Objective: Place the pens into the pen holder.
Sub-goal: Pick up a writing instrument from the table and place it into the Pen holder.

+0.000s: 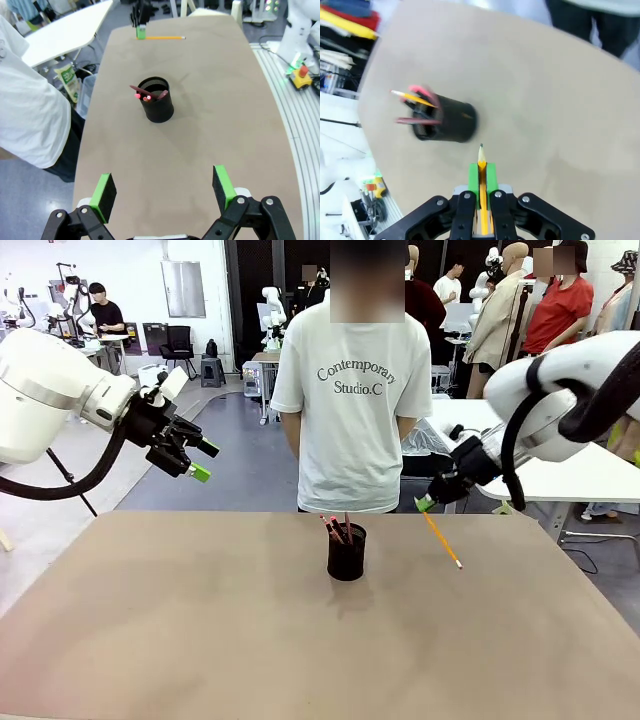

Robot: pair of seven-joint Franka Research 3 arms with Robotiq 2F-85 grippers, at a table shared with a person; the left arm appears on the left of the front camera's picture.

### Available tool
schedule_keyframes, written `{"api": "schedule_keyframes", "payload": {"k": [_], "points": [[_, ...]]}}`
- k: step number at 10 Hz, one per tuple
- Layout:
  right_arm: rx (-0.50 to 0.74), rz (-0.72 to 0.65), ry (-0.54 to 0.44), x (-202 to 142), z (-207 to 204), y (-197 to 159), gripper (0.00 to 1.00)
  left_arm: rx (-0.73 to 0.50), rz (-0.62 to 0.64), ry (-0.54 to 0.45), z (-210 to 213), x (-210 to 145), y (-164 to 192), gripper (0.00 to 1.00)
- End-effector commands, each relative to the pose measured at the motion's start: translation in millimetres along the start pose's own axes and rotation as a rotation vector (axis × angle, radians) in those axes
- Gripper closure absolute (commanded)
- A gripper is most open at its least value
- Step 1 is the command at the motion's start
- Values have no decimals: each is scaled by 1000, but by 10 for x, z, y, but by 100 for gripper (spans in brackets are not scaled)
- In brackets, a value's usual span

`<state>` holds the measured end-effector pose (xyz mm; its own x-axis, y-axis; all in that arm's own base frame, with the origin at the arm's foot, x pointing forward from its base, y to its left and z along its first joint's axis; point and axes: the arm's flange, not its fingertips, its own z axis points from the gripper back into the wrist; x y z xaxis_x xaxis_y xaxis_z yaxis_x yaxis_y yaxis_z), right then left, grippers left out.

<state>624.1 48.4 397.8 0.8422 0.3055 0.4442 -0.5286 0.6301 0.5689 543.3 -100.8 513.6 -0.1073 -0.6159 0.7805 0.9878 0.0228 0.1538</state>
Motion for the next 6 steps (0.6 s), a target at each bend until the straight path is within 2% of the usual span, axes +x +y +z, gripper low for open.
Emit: {"api": "schedule_keyframes", "payload": {"k": [1,3,4,5,6], "points": [[171,113,-124,-155,199,38,100,-3,11,13,17,16,-15,0],[277,270,-407,-162,428,152,100,-3,11,13,17,16,-15,0],[311,311,-497,-185,492,184,100,-3,11,13,17,16,-15,0],[314,384,-508,-208,540,205,100,-3,11,13,17,16,-15,0],[294,401,-542,-231,538,249,100,-3,11,13,17,16,-15,0]]}}
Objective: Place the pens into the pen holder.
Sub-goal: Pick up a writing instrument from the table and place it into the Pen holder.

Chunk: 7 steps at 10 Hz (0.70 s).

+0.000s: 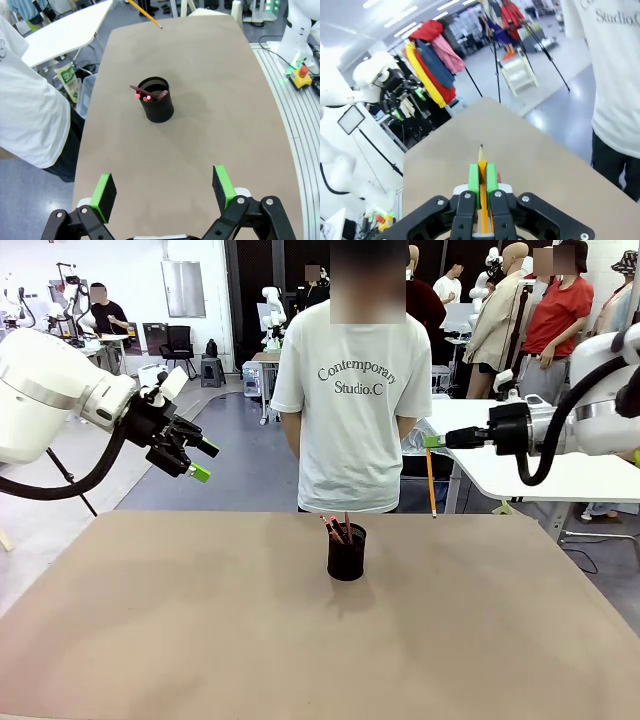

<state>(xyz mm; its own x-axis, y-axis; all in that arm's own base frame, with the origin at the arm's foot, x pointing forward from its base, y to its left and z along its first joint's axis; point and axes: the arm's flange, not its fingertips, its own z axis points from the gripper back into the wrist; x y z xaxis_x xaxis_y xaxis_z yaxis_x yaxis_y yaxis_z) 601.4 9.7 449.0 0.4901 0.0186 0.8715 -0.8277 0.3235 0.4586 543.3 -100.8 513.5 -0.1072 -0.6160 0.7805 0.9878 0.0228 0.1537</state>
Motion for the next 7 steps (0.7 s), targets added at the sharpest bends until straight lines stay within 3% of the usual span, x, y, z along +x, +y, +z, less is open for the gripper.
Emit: {"api": "schedule_keyframes", "payload": {"k": [1,3,7], "points": [[0,66,-116,-161,-107,181,100,-3,11,13,17,16,-15,0],[-19,171,-178,-137,-109,264,100,-3,11,13,17,16,-15,0],[1,134,-146,-78,-98,202,100,-3,11,13,17,16,-15,0]]}}
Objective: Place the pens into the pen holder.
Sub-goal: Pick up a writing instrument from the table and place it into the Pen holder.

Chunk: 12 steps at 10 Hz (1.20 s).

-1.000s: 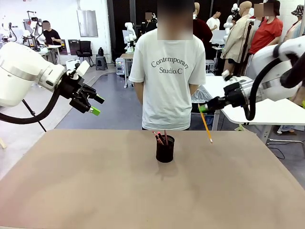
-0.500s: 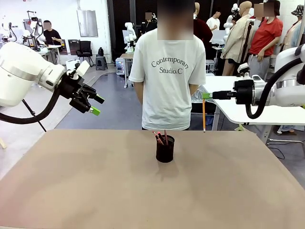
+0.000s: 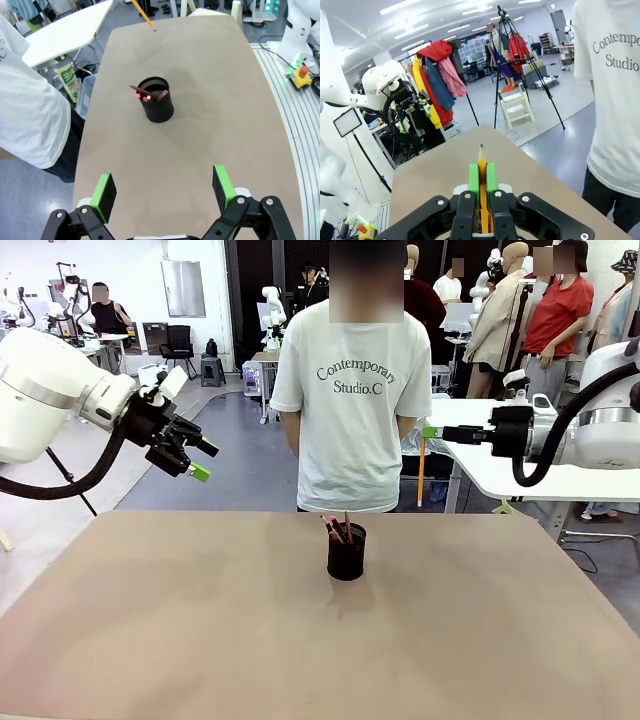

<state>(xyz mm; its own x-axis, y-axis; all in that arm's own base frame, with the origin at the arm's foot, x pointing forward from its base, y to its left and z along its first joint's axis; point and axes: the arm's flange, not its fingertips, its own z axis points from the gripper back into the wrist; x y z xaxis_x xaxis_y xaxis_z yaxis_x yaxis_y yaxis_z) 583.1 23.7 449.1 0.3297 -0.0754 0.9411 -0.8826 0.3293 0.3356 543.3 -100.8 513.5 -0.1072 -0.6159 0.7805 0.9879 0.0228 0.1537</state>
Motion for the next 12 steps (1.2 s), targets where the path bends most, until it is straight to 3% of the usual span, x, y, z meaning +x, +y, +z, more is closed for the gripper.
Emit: {"api": "schedule_keyframes", "payload": {"k": [1,8,12], "points": [[3,-1,0,6,-16,4,100,-3,11,13,17,16,-15,0],[2,-2,2,-12,-11,-2,100,-3,11,13,17,16,-15,0],[166,119,-77,-87,-592,45,100,-3,11,13,17,16,-15,0]]}}
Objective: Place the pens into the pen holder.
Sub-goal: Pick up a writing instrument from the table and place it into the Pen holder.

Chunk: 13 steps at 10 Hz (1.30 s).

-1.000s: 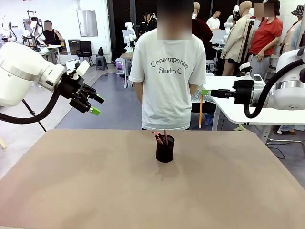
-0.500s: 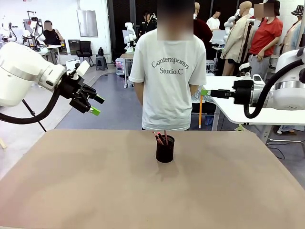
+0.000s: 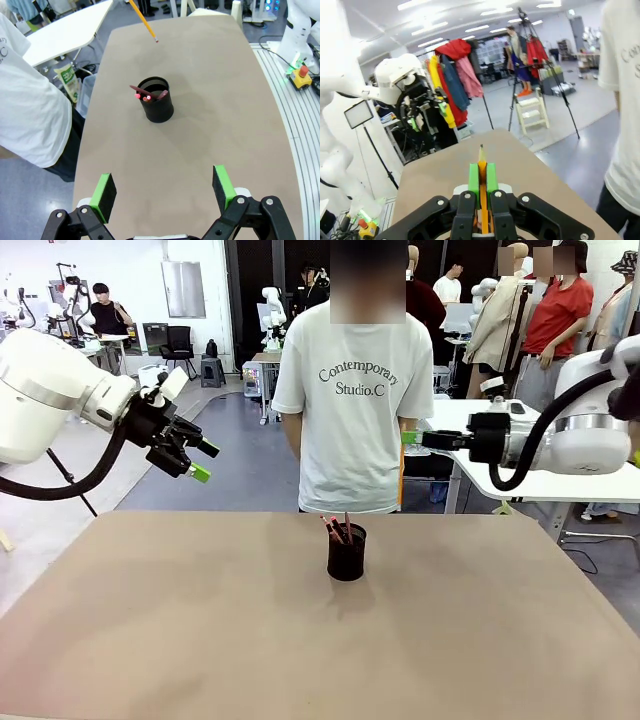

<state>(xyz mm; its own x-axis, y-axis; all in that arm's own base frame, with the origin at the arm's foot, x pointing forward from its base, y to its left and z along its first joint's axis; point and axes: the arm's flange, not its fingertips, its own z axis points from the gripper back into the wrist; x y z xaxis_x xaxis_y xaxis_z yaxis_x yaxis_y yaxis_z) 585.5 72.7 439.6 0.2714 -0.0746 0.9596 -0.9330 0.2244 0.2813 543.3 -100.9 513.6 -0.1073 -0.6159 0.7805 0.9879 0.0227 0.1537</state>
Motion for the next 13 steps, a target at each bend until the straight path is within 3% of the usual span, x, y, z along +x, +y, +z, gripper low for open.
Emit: {"api": "schedule_keyframes", "payload": {"k": [1,5,7,13], "points": [[69,85,-67,-17,-222,-28,100,-3,11,13,18,15,-14,0],[80,216,-96,-234,-622,48,100,-3,11,13,18,15,-14,0],[26,226,-92,-468,-773,100,100,-3,11,13,18,15,-14,0],[-10,229,-53,-707,-797,-51,100,-3,11,13,18,15,-14,0]]}}
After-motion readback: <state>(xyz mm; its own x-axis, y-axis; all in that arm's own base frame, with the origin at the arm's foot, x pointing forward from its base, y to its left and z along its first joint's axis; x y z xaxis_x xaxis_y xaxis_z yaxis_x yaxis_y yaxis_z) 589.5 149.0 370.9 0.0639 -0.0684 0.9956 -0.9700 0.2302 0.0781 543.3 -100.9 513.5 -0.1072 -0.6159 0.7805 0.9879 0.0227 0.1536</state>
